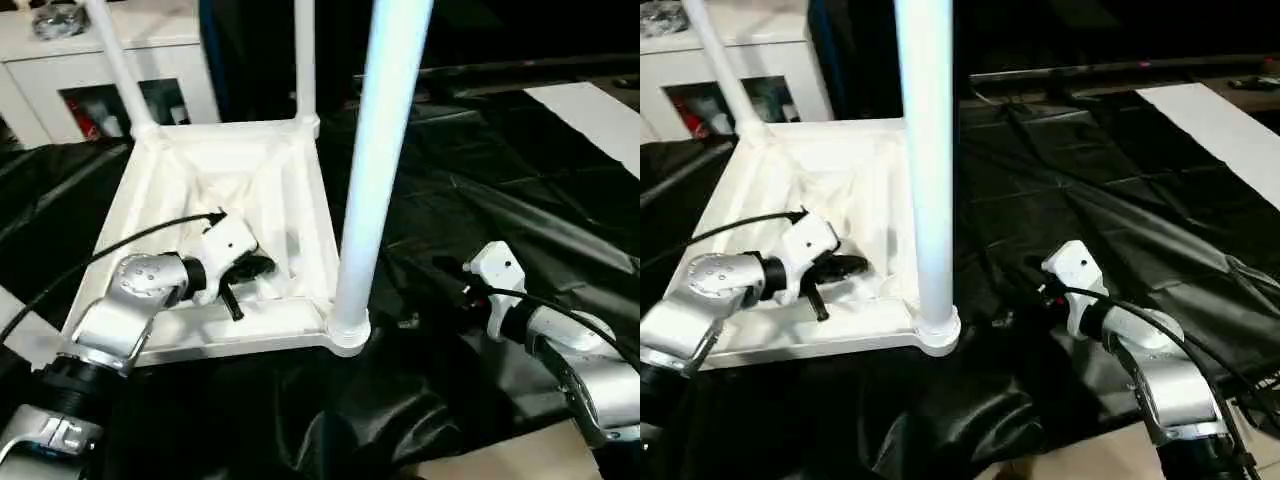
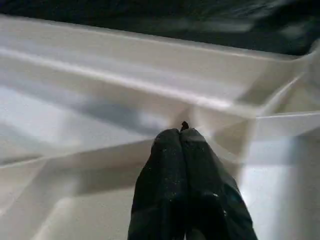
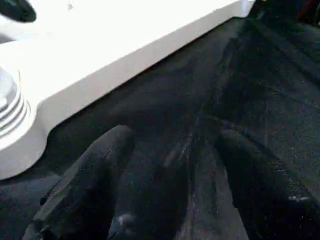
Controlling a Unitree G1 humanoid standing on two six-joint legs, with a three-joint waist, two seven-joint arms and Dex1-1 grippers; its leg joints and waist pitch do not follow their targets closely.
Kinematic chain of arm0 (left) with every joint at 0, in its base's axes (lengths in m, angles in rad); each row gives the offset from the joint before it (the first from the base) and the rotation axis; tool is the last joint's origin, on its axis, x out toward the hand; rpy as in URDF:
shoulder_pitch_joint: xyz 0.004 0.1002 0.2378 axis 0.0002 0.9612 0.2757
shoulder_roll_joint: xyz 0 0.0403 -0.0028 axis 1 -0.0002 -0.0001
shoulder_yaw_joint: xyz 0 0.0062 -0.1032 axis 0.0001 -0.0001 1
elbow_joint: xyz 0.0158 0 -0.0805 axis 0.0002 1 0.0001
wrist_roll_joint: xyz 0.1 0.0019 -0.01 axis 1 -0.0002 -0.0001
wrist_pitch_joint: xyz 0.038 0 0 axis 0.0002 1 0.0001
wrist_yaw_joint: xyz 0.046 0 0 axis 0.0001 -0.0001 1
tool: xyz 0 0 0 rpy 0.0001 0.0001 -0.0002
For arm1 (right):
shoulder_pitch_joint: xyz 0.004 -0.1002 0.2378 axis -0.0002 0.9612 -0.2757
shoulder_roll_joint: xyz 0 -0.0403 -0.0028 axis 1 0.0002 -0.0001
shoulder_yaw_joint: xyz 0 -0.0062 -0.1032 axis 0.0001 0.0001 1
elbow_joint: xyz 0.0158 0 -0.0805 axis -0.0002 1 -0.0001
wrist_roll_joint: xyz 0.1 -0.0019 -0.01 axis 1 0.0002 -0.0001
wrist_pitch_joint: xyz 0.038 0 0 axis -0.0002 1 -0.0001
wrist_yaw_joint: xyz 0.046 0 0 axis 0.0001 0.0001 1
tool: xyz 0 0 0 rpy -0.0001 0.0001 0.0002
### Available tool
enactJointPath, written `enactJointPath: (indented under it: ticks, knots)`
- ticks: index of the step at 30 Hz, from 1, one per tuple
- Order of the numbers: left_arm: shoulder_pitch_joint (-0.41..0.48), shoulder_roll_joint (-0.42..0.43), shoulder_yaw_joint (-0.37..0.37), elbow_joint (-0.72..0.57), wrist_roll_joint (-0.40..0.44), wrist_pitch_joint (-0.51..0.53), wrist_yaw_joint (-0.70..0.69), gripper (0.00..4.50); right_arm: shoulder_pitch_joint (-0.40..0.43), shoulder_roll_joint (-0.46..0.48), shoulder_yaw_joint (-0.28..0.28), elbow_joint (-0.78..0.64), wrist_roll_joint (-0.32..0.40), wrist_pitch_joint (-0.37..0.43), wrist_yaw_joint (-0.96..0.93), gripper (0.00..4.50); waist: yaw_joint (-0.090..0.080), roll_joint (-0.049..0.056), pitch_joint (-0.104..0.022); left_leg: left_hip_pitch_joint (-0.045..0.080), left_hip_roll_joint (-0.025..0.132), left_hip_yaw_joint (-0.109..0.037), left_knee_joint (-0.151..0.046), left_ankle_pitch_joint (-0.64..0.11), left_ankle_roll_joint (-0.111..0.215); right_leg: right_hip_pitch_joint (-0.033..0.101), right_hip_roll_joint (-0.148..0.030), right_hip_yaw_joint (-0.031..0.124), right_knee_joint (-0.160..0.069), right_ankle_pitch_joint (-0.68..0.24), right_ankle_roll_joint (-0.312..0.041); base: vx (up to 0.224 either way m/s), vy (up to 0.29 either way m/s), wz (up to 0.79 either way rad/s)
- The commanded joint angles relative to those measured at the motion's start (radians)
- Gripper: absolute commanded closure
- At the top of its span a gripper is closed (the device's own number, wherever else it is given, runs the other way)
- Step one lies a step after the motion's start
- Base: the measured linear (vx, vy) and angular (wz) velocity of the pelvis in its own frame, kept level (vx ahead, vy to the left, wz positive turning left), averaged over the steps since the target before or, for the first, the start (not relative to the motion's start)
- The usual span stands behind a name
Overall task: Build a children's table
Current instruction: Rotate table base
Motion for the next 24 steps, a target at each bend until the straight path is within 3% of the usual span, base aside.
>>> enactJointPath:
  ticks: [1,5,6,7,10,12,13,14,15,16,17,18,19,20,21,22,24]
  knots:
    - [0.011,0.0,0.031,-0.033,-0.059,0.023,-0.046,4.04,0.013,0.001,-0.025,-0.03,0.021,0.021,-0.015,1.32,0.003,-0.014,-0.061,0.024,0.094,-0.041,-0.084,-0.123,0.08,0.036,-0.069,0.043,-0.055,-0.029,-0.3,0.0,0.0,0.0]
    - [0.037,0.01,0.052,-0.08,-0.154,0.078,-0.129,3.68,0.021,0.03,-0.024,-0.061,0.028,0.026,-0.034,1.32,0.001,-0.009,-0.054,0.029,0.093,-0.042,-0.093,-0.205,0.034,0.028,-0.067,0.046,-0.065,-0.155,-0.279,0.0,0.0,0.0]
    - [0.041,0.02,0.05,-0.098,-0.175,0.106,-0.155,3.68,0.019,0.029,-0.016,-0.072,0.035,0.037,-0.019,1.32,0.002,-0.002,-0.054,0.031,0.093,-0.044,-0.094,-0.227,0.019,0.027,-0.067,0.046,-0.066,-0.177,-0.269,0.0,0.0,0.0]
    - [0.044,0.027,0.048,-0.107,-0.181,0.117,-0.165,3.52,0.02,0.027,-0.012,-0.076,0.037,0.039,-0.013,1.32,0.001,-0.006,-0.054,0.032,0.094,-0.045,-0.096,-0.237,0.009,0.028,-0.066,0.047,-0.065,-0.18,-0.263,0.0,0.0,0.0]
    - [0.069,0.08,0.018,-0.163,-0.191,0.174,-0.228,3.35,0.024,0.014,0.004,-0.101,0.061,0.063,0.026,0.96,-0.002,-0.008,-0.053,0.027,0.092,-0.046,-0.098,-0.227,0.01,0.03,-0.065,0.048,-0.064,-0.174,-0.253,0.0,0.0,0.0]
    - [0.088,0.11,-0.006,-0.186,-0.176,0.18,-0.247,3.16,0.028,0.009,0.015,-0.121,0.095,0.092,0.06,0.84,-0.004,0.003,-0.054,0.03,0.091,-0.047,-0.097,-0.233,0.007,0.029,-0.065,0.048,-0.065,-0.167,-0.253,0.0,0.0,0.0]
    - [0.097,0.121,-0.021,-0.185,-0.153,0.17,-0.247,3.07,0.03,0.004,0.026,-0.134,0.108,0.106,0.079,0.67,-0.006,-0.01,-0.054,0.029,0.092,-0.046,-0.097,-0.227,0.012,0.029,-0.064,0.048,-0.066,-0.152,-0.255,0.0,0.0,0.0]
    - [0.097,0.121,-0.021,-0.185,-0.153,0.17,-0.247,3.07,0.03,0.004,0.026,-0.134,0.108,0.106,0.079,0.67,-0.004,-0.006,-0.054,0.027,0.093,-0.047,-0.097,-0.221,0.014,0.031,-0.065,0.048,-0.063,-0.148,-0.254,0.0,0.0,0.0]
    - [0.101,0.126,-0.032,-0.175,-0.128,0.156,-0.24,2.99,0.034,-0.001,0.036,-0.144,0.116,0.12,0.095,0.56,-0.004,-0.013,-0.055,0.028,0.092,-0.045,-0.096,-0.213,0.019,0.03,-0.065,0.048,-0.065,-0.142,-0.252,0.0,0.0,0.0]
    - [0.105,0.126,-0.037,-0.167,-0.117,0.146,-0.234,2.88,0.039,-0.006,0.043,-0.152,0.12,0.128,0.107,0.51,-0.002,-0.009,-0.055,0.028,0.093,-0.046,-0.096,-0.206,0.019,0.032,-0.067,0.049,-0.063,-0.14,-0.253,0.0,0.0,0.0]
    - [0.11,0.125,-0.041,-0.162,-0.109,0.135,-0.229,2.8,0.045,-0.01,0.051,-0.159,0.123,0.134,0.121,0.47,-0.002,-0.025,-0.056,0.026,0.094,-0.045,-0.094,-0.192,0.026,0.031,-0.068,0.049,-0.063,-0.143,-0.252,0.0,0.0,0.0]
    - [0.115,0.123,-0.042,-0.163,-0.109,0.138,-0.224,2.71,0.049,-0.013,0.058,-0.163,0.123,0.139,0.129,0.37,0.0,-0.016,-0.056,0.028,0.094,-0.044,-0.093,-0.185,0.026,0.029,-0.069,0.049,-0.062,-0.145,-0.253,0.0,0.0,0.0]
    - [0.121,0.121,-0.044,-0.172,-0.112,0.146,-0.22,2.63,0.052,-0.016,0.063,-0.164,0.124,0.145,0.136,0.23,-0.004,-0.038,-0.055,0.028,0.095,-0.041,-0.094,-0.182,0.027,0.028,-0.065,0.048,-0.064,-0.146,-0.251,0.0,0.0,0.0]
    - [0.127,0.119,-0.047,-0.189,-0.117,0.162,-0.218,2.55,0.054,-0.021,0.068,-0.168,0.124,0.152,0.144,0.13,-0.003,-0.047,-0.056,0.025,0.096,-0.043,-0.093,-0.173,0.03,0.031,-0.069,0.048,-0.06,-0.146,-0.251,0.0,0.0,0.0]
    - [0.131,0.114,-0.046,-0.206,-0.127,0.18,-0.214,2.38,0.053,-0.023,0.072,-0.171,0.127,0.16,0.15,0.03,0.002,-0.036,-0.054,0.027,0.096,-0.043,-0.094,-0.173,0.026,0.028,-0.072,0.048,-0.061,-0.159,-0.249,0.0,0.0,0.0]
    - [0.136,0.106,-0.045,-0.22,-0.135,0.194,-0.206,2.38,0.051,-0.025,0.075,-0.172,0.131,0.167,0.155,0.03,0.002,-0.033,-0.054,0.029,0.096,-0.044,-0.095,-0.178,0.021,0.027,-0.071,0.048,-0.061,-0.164,-0.248,0.0,0.0,0.0]
    - [0.144,0.096,-0.06,-0.244,-0.126,0.204,-0.188,2.24,0.039,-0.035,0.092,-0.164,0.129,0.18,0.168,0.01,-0.001,-0.042,-0.053,0.035,0.098,-0.043,-0.099,-0.202,-0.006,0.022,-0.065,0.047,-0.06,-0.145,-0.245,0.0,0.0,0.0]
